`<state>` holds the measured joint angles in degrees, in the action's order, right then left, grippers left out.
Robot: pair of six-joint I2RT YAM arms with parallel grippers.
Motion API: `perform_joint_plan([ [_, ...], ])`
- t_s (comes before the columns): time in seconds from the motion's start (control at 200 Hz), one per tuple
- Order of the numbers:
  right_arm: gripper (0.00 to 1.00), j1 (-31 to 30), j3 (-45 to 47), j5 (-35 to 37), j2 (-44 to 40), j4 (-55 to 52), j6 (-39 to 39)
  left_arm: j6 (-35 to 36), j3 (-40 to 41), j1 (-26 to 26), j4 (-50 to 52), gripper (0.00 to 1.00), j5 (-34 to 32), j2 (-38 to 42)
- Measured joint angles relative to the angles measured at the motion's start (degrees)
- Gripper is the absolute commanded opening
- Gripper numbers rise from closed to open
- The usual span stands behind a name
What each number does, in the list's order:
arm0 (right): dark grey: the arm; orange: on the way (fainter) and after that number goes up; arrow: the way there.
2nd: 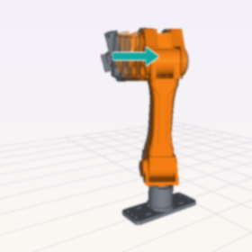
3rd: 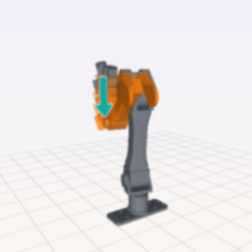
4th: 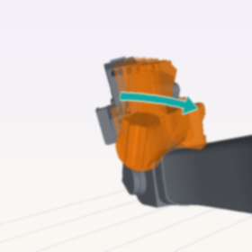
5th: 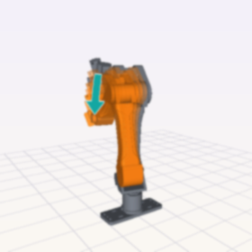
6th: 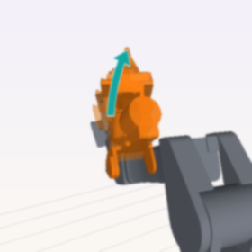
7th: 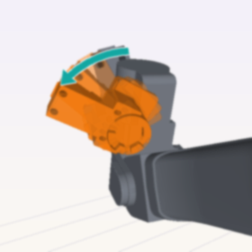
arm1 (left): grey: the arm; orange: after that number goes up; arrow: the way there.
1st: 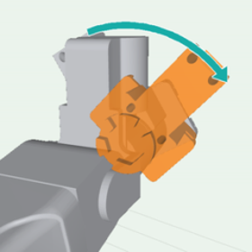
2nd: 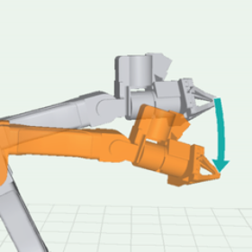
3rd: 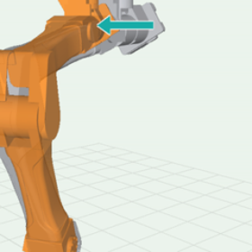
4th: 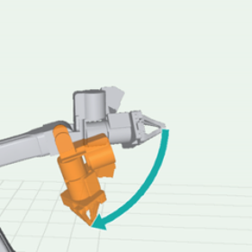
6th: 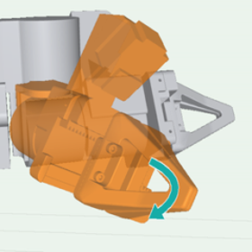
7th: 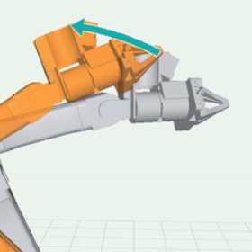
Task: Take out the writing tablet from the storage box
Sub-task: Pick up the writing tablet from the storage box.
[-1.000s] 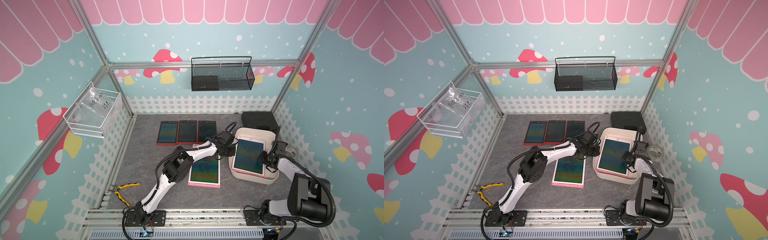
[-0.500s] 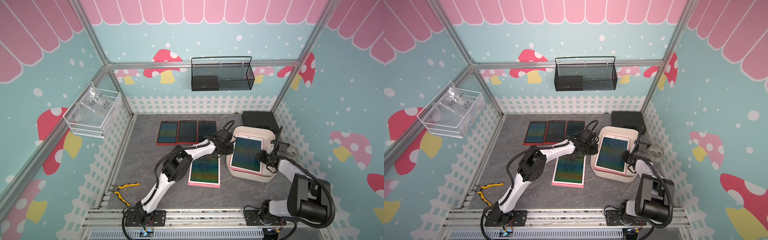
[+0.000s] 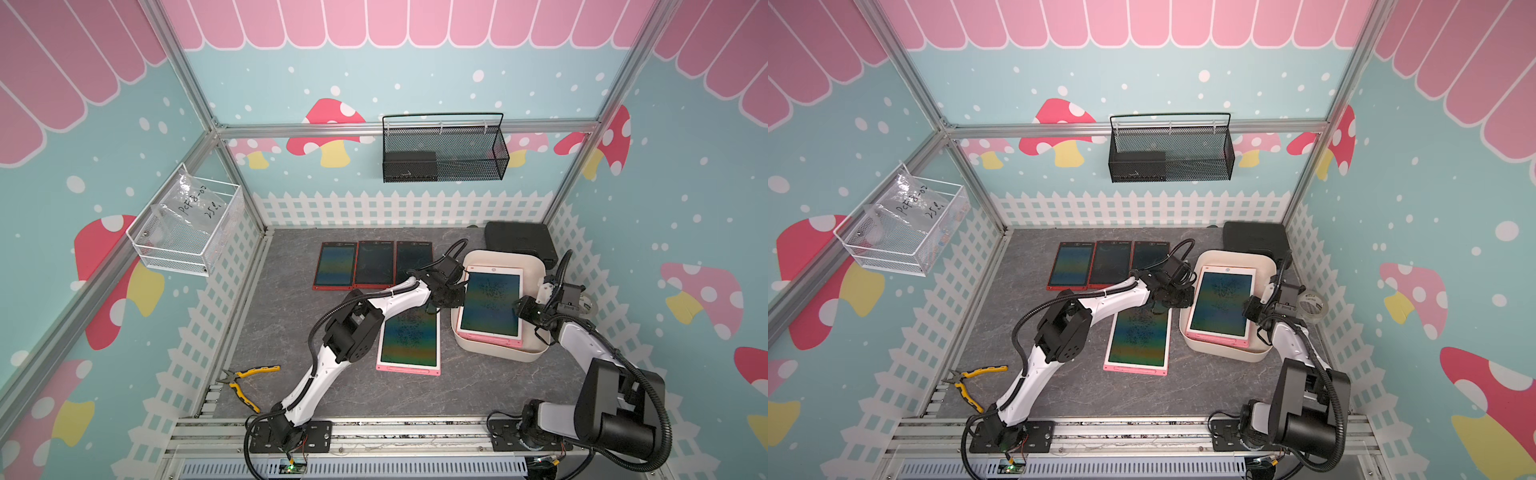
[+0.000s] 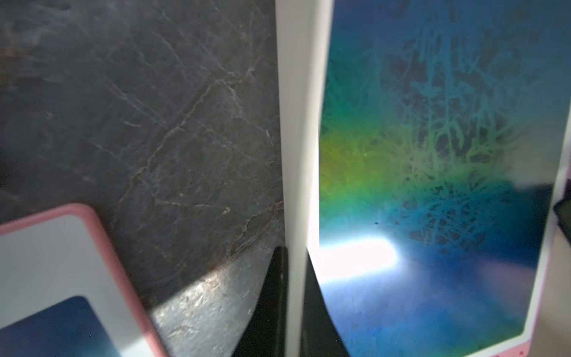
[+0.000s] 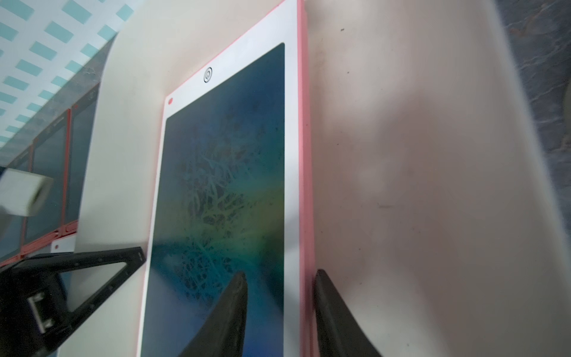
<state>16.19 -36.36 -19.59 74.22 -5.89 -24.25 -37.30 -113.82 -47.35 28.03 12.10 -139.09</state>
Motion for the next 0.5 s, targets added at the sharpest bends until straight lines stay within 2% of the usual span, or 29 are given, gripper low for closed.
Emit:
perform_joint_plan([
  [0.15,0.23,0.1,0.0,-0.8,-2.0,0.0,-0.2,0.0,0.0,0.0,0.1,0.0,-0.1,0.0],
  [0.5,0.15,0.7,0.0,-2.3,-2.8,0.6,-0.2,0.0,-1.0,0.1,1.2,0.0,-0.6,-0.4],
])
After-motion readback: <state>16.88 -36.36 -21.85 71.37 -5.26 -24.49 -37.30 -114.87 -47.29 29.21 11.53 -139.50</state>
